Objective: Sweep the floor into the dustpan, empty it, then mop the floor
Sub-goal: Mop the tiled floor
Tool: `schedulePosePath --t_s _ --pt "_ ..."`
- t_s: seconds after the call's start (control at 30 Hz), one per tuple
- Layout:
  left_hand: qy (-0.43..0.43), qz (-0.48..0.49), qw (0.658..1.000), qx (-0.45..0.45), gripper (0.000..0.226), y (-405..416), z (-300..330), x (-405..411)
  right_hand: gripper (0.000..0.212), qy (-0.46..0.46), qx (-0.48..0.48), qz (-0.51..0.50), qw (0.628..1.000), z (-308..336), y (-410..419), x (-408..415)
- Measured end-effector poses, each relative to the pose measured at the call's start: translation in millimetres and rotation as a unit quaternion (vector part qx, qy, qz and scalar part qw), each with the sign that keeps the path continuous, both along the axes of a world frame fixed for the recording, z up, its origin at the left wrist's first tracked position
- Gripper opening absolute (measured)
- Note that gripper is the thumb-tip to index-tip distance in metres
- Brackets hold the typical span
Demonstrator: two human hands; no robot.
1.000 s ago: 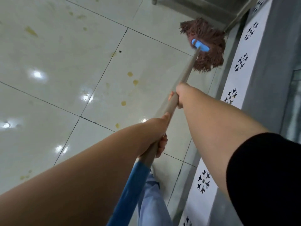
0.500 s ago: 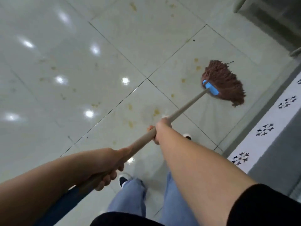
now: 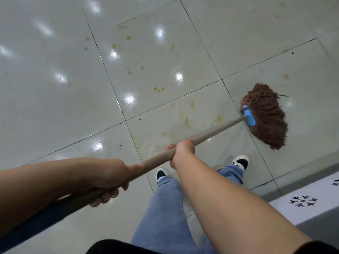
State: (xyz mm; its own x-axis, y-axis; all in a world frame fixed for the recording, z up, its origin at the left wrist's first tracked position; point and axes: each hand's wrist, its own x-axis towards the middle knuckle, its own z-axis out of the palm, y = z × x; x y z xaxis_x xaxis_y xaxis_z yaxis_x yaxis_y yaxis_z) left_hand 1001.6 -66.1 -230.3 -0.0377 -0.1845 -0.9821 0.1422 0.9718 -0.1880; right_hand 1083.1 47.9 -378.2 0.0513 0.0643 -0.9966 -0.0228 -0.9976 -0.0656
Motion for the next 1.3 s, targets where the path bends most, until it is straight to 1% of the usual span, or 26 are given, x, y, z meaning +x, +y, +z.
schedulePosePath --t_s 0.13,0.27,0.4,0.57,0.67,0.73,0.83,0.87,0.9,0.97,1.07,1.17,1.23,1.3 --pt "0.017 0.001 1.000 0.016 0.060 42 -4 20 0.041 -0.002 0.016 -0.014 1.000 -3 41 15" --pt "0.019 0.001 0.999 0.051 0.059 127 -19 58 0.039 -0.003 0.009 -0.072 0.997 -13 130 52" --pt "0.007 0.013 0.997 0.080 0.057 251 -44 114 0.034 -0.009 0.050 -0.073 0.996 -33 255 106" --pt "-0.030 0.040 0.989 0.142 0.055 440 -77 191 0.040 -0.011 0.120 -0.077 0.990 -54 447 186" --pt "-0.057 0.055 0.982 0.174 0.058 553 -91 231 0.030 -0.028 0.155 -0.063 0.986 -60 551 225" --pt "-0.068 0.055 0.977 0.194 0.059 620 -99 247 0.030 -0.023 0.164 -0.074 0.983 -62 613 241" --pt "-0.059 0.064 0.960 0.267 0.046 697 -112 265 0.020 -0.007 0.201 -0.108 0.974 -64 685 253" --pt "-0.059 0.073 0.952 0.291 0.045 715 -117 271 0.017 -0.008 0.214 -0.118 0.970 -65 701 256" --pt "-0.060 0.081 0.948 0.302 0.049 728 -122 276 0.018 -0.011 0.221 -0.123 0.967 -67 715 260" --pt "-0.068 0.076 0.951 0.292 0.050 740 -132 279 0.025 -0.022 0.208 -0.120 0.971 -76 731 265" --pt "-0.084 0.044 0.967 0.235 0.051 729 -150 256 0.031 -0.039 0.171 -0.062 0.983 -91 725 257" --pt "-0.089 0.055 0.972 0.208 0.054 694 -166 211 0.031 -0.035 0.168 -0.023 0.985 -106 698 225" --pt "-0.084 0.066 0.975 0.195 0.057 661 -172 186 0.030 -0.024 0.168 -0.050 0.984 -112 672 203" --pt "-0.050 0.029 0.980 0.188 0.059 609 -180 157 0.026 -0.030 0.167 -0.077 0.983 -118 626 171"
